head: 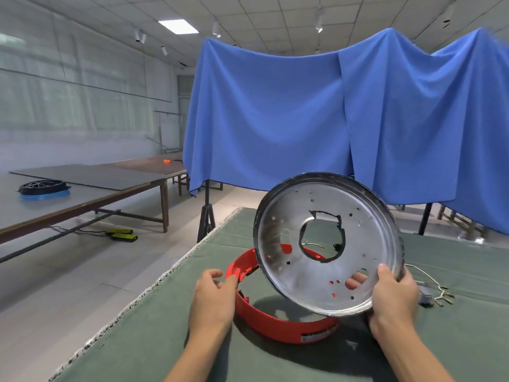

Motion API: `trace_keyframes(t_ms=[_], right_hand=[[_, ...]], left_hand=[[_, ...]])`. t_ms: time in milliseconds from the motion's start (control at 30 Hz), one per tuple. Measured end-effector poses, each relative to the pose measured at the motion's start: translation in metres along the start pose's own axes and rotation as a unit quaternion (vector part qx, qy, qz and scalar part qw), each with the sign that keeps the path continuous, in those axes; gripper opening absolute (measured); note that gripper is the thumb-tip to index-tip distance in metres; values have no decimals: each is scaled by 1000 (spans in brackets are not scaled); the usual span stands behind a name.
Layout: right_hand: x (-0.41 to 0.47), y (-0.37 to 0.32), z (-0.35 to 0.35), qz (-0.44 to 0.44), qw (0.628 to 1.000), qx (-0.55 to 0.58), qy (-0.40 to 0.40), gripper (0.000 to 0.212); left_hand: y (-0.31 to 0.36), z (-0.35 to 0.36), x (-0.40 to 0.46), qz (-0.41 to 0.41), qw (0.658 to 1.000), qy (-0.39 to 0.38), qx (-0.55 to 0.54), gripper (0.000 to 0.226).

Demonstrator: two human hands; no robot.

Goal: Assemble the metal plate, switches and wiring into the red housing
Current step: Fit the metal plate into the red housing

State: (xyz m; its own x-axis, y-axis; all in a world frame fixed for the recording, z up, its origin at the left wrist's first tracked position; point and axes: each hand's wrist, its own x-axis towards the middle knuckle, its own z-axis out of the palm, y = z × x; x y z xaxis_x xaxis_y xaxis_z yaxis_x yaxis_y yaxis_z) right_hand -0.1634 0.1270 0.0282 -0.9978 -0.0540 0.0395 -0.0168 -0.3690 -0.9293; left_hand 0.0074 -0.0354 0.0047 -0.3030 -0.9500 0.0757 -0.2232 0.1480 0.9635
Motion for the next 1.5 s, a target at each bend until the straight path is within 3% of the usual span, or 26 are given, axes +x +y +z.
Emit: trace_keyframes(t_ms=[100, 300, 367, 533, 633, 800, 933, 1067, 1333, 1500], right_hand=[[-2, 1, 0, -4, 999, -3, 37, 15], [-5, 1, 0, 6, 997, 5, 82, 21], [-6, 1, 1, 6, 996, 12, 93, 26], [-6, -4, 1, 47, 989, 64, 124, 45], [-3, -8, 1, 69, 983, 102, 138, 56], [-4, -17, 3, 70, 978, 139, 137, 43], [-11, -20, 6, 67, 981, 132, 125, 26], [-12, -19, 7, 57, 984, 113, 124, 30], [-24, -13, 11, -2, 999, -7, 39, 26], [-33, -9, 18, 30, 998, -44, -21, 31]], left_hand=[[-3, 3, -2, -22, 995, -51, 83, 29], [-1, 4, -2, -34, 984, -57, 163, 16], [0, 3, -2, -30, 982, -68, 175, 22], [0, 2, -4, 32, 981, 3, 193, 17], [0, -1, 1, 72, 992, 41, 92, 16], [4, -8, 13, 116, 986, 29, -115, 23], [3, -7, 17, 86, 975, 28, -202, 18], [3, -8, 17, 15, 958, 11, -285, 13], [5, -1, 21, -38, 943, -8, -329, 9], [6, -2, 22, -47, 944, -17, -325, 14]])
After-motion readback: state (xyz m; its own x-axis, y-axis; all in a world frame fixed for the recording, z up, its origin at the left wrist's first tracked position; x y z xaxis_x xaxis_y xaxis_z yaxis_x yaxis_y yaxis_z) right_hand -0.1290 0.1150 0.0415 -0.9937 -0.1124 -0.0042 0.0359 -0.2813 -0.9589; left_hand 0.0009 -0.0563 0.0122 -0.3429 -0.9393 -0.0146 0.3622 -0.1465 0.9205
